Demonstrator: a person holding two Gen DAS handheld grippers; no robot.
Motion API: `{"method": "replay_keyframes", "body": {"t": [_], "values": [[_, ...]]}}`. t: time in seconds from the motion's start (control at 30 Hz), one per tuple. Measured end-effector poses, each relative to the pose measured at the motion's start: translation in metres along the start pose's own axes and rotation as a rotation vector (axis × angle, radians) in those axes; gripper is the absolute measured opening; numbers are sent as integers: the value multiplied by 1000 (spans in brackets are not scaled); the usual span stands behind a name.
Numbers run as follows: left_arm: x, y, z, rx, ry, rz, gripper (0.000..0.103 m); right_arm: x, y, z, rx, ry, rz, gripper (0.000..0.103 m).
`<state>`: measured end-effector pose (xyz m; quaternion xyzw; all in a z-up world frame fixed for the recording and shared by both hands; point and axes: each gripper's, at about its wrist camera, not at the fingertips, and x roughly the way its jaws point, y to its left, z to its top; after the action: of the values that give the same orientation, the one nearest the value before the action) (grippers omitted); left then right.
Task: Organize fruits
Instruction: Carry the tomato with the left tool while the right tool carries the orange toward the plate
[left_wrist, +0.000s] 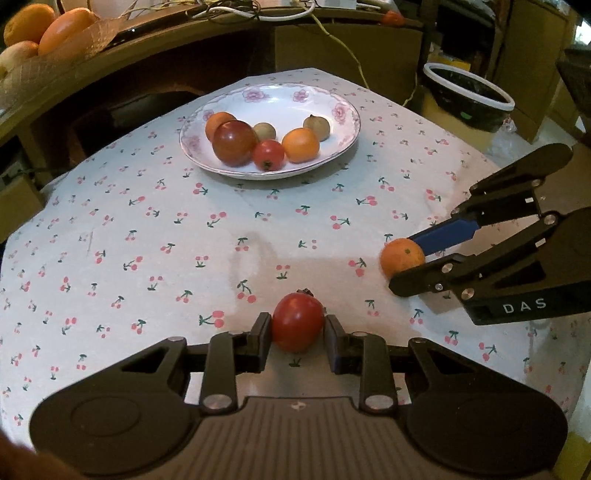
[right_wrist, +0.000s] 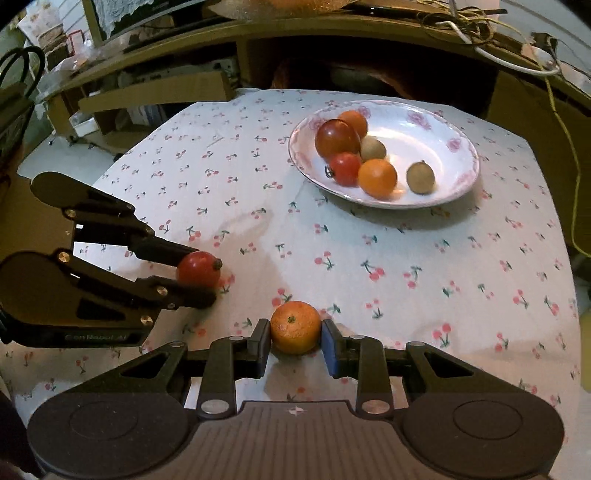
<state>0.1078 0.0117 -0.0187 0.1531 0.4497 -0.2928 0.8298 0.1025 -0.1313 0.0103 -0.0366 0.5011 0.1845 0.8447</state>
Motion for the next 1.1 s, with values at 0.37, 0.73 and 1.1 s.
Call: {"method": "replay_keyframes", "body": {"t": [0.37,0.73,1.1], "values": [[3,3,3,31,-5,27,47,6,4,1,-47,-34,10,41],[7,0,7,4,4,12,37,5,4,2,-67,-22,9,31],[7,-5,14,-2,11,16,35,6,2,4,-60,-14,17,29]]}}
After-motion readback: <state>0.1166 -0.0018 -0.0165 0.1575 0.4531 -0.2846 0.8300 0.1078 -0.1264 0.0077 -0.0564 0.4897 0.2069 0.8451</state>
